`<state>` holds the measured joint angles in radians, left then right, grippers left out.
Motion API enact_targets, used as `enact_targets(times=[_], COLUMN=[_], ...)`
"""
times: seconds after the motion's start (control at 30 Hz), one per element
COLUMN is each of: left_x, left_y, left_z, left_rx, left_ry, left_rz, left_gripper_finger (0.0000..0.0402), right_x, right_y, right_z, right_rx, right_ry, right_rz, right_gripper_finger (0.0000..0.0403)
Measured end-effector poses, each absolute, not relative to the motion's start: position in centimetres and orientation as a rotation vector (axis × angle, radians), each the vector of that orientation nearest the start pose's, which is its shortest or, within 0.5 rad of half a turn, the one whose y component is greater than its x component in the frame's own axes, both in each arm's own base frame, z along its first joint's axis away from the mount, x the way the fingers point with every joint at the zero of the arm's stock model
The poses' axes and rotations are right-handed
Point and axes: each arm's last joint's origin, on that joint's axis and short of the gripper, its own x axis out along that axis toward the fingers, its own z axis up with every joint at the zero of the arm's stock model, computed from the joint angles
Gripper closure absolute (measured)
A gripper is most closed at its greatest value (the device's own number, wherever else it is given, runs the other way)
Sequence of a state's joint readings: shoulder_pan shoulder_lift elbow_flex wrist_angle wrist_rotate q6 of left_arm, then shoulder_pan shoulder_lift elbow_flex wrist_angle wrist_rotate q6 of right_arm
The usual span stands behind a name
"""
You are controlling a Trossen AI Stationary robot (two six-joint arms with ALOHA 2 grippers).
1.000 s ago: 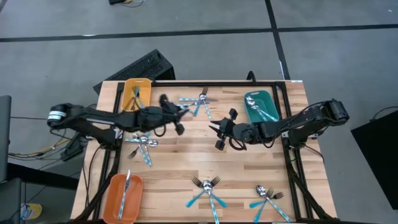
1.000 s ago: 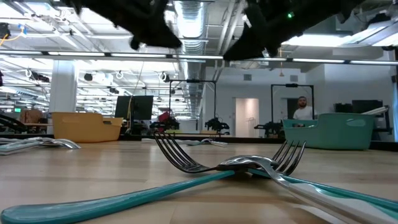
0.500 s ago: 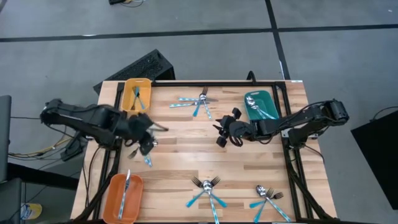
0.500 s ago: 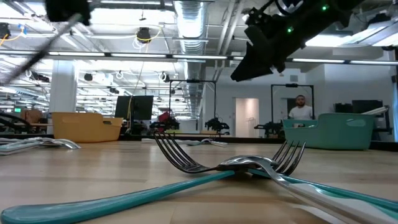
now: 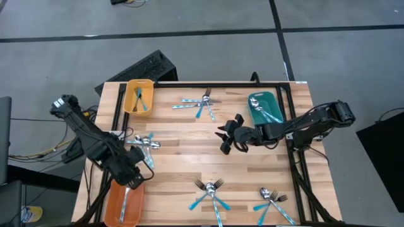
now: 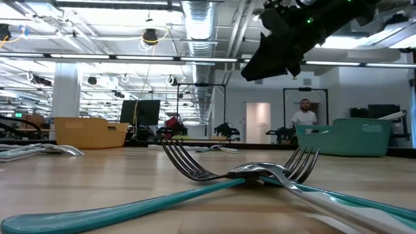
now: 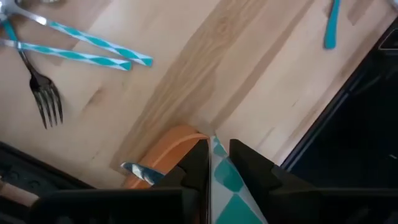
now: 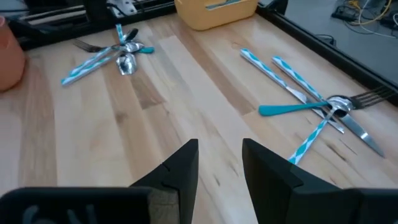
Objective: Sort silverware by color (type)
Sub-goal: Put the white-blue table knife into the orange bin
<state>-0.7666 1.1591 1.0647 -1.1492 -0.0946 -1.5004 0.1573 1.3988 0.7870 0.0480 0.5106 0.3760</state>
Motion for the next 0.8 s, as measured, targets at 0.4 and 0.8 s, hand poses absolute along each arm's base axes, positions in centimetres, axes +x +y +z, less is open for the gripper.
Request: enact_targets(times=[0.4,0.8], left_x=[16.4,16.3], left_y=[-11.6,-11.0], left_z=[32.1,31.3], left_rx=[-0.672,-0.805], left_ry=[1.247,1.5], left_rz=[0.101,0.019], left_gripper_finger=[0.0368,0.0369], right_x=[28.6,28.7], right_y=[3.5,3.2], right_z=[22.4,22.4], right_rx=[0.199,0.201], right_ry=[0.455,0.455], right_rz=[-0.415,-0.423], right_gripper_finger=[0.0258,0.0258])
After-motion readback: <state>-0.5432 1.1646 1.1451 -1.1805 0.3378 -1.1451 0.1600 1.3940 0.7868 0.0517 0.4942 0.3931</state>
